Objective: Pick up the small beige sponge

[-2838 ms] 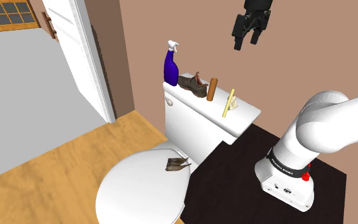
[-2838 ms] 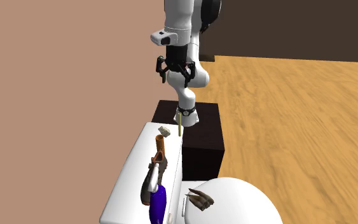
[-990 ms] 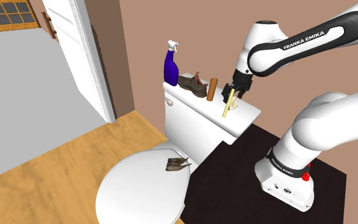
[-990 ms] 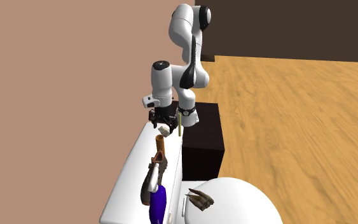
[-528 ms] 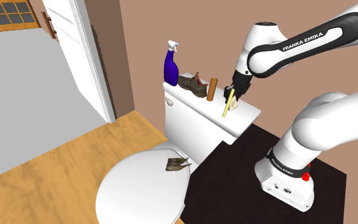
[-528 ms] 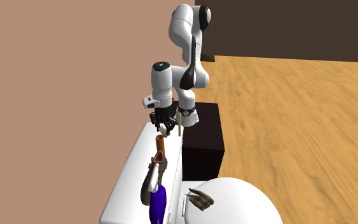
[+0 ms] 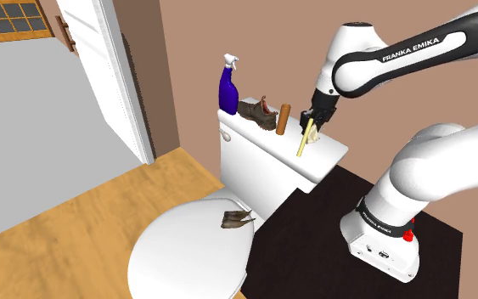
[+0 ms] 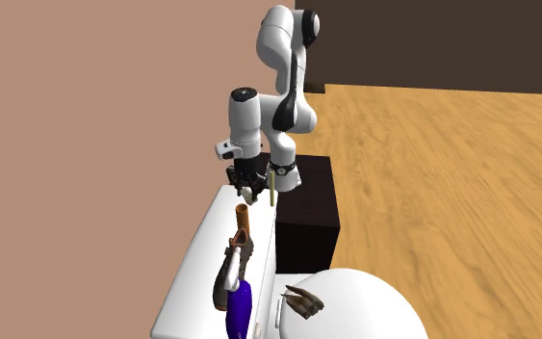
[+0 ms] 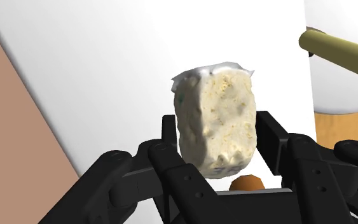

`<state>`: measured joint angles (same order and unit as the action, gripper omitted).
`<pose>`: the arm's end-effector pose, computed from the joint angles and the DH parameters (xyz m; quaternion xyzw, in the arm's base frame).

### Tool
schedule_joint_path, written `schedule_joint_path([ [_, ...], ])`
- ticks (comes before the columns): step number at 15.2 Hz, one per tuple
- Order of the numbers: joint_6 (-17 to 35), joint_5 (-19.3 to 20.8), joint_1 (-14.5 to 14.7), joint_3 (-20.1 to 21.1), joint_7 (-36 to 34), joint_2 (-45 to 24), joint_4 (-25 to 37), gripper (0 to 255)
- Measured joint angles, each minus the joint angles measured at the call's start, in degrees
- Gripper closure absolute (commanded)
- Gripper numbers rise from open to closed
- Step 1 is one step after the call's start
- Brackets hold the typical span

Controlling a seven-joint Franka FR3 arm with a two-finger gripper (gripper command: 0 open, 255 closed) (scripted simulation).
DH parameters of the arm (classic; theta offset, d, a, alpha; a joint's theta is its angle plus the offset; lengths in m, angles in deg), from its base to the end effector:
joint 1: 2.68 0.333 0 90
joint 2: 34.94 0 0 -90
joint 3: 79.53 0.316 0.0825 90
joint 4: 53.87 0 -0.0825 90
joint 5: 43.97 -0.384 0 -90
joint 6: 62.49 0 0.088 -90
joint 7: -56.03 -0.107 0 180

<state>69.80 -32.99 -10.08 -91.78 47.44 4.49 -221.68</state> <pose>0.2955 -0.0965 0.3511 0.9863 -0.1615 0.0320 0.0076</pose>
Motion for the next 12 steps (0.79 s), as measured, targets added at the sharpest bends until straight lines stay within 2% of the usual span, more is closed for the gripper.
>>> schedule_joint_path([
  [12, -11.85, -1.36, 0.42, 1.26, 0.38, 5.83, 6.04, 255],
])
